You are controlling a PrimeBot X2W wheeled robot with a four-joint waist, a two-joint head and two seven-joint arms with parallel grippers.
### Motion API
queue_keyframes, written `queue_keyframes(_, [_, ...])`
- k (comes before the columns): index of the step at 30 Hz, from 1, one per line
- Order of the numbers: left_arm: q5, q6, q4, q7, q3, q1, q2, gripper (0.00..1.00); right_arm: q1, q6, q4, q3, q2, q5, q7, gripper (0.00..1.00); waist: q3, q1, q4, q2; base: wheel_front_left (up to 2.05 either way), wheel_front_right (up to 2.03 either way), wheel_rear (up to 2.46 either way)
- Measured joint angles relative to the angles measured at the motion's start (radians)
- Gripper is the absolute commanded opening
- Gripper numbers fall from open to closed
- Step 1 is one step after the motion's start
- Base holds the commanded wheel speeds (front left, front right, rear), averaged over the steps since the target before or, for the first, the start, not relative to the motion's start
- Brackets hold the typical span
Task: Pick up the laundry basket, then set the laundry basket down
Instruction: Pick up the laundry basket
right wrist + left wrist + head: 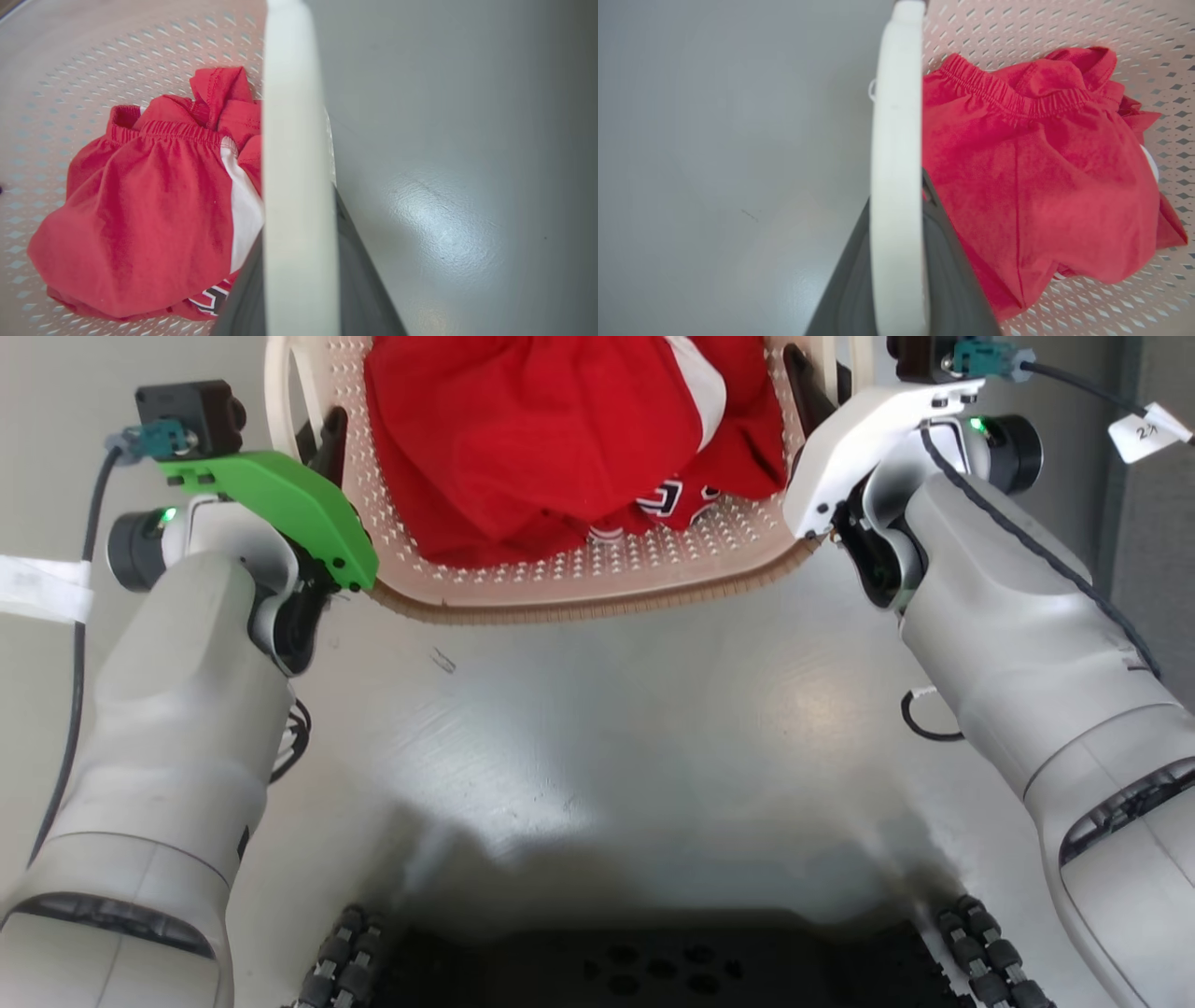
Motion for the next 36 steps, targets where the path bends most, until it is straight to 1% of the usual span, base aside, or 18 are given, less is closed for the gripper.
queue_keyframes(4, [-0.019,0.000,0.012,0.004,-0.020,0.019,-0.002,0.00,0.023,0.009,0.014,0.012,0.001,0.016,0.005,0.00,-0.037,0.0000,-0.002,0.0000,0.00,0.00,0.00])
queue_keyframes(11, [-0.043,0.000,0.032,0.042,-0.050,0.064,-0.006,0.00,0.068,0.016,0.028,0.036,0.005,0.044,0.049,0.00,-0.116,0.0000,-0.008,0.0000,0.00,0.00,0.00])
queue_keyframes(23, [-0.073,0.000,0.060,0.098,-0.090,0.147,-0.006,0.00,0.146,0.016,0.035,0.087,0.013,0.098,0.155,0.00,-0.267,0.0000,-0.027,0.0000,0.00,0.00,0.00])
queue_keyframes(33, [-0.101,0.000,0.087,0.153,-0.125,0.242,-0.011,0.00,0.245,0.016,0.035,0.120,0.017,0.150,0.225,0.00,-0.402,0.0000,-0.046,0.0000,0.00,0.00,0.00])
queue_keyframes(36, [-0.106,0.000,0.093,0.162,-0.134,0.274,-0.011,0.00,0.284,0.016,0.029,0.127,0.019,0.173,0.242,0.00,-0.458,0.0000,-0.055,0.0000,0.00,0.00,0.00])
